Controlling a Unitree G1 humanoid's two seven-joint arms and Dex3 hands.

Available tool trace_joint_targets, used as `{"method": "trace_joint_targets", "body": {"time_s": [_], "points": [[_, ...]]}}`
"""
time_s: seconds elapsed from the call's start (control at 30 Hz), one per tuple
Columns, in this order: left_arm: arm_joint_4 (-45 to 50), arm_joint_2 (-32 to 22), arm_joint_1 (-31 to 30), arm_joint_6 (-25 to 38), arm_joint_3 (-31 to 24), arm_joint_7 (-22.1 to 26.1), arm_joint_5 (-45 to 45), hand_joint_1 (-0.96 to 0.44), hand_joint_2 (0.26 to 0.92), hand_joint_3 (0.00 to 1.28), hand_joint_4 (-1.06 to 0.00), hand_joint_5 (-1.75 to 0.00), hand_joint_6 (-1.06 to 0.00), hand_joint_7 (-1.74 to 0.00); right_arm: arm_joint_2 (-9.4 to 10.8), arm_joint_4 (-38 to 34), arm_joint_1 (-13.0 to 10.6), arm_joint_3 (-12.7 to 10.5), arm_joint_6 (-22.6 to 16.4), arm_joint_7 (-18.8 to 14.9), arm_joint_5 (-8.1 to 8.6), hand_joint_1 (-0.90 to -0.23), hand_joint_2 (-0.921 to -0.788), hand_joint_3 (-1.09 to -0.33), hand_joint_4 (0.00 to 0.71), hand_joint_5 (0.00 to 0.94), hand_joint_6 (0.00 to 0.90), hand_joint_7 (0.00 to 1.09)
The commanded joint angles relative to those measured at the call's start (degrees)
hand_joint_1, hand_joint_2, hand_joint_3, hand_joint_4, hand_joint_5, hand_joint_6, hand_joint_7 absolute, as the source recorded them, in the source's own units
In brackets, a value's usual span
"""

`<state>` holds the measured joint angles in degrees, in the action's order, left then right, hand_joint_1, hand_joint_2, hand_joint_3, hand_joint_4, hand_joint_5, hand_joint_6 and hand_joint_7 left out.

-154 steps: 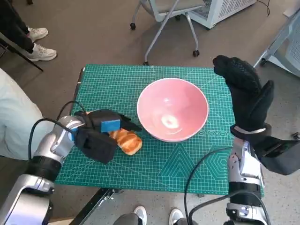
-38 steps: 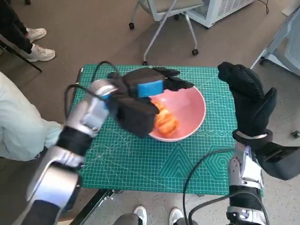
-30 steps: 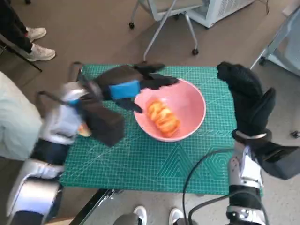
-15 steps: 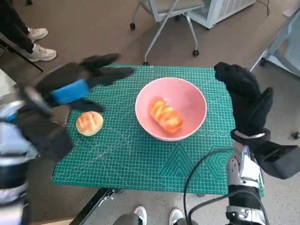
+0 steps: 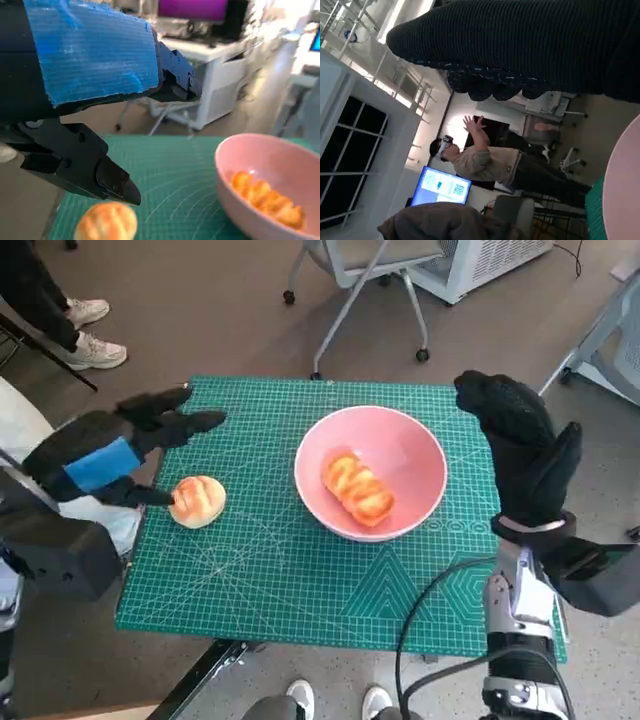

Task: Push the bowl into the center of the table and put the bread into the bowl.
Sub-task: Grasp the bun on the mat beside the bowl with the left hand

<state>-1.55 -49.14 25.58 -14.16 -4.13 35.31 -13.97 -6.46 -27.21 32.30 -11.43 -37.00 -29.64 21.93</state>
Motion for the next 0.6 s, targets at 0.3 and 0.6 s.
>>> {"method": "trace_joint_targets", "body": {"time_s": [0.3,0.6], "points": [[-8.2,1.1,1.9,2.6,5.2,0.9,-1.5,0.05,0.766,0.01,-0.19,0.00,-0.38,0.00,0.0,-0.9,-0.5,0.0,0.9,-1.3,0.87,-0.683,-0.921,-0.739,0.190,0.000,0.129,0.37],[-10.2,1.3,2.9,2.3,6.4,0.5,-1.7,0.07,0.773,0.01,-0.19,0.00,-0.37,0.00,0.0,-1.0,-0.5,-0.2,0.9,-1.5,0.91,-0.683,-0.921,-0.740,0.189,0.000,0.126,0.37]]}}
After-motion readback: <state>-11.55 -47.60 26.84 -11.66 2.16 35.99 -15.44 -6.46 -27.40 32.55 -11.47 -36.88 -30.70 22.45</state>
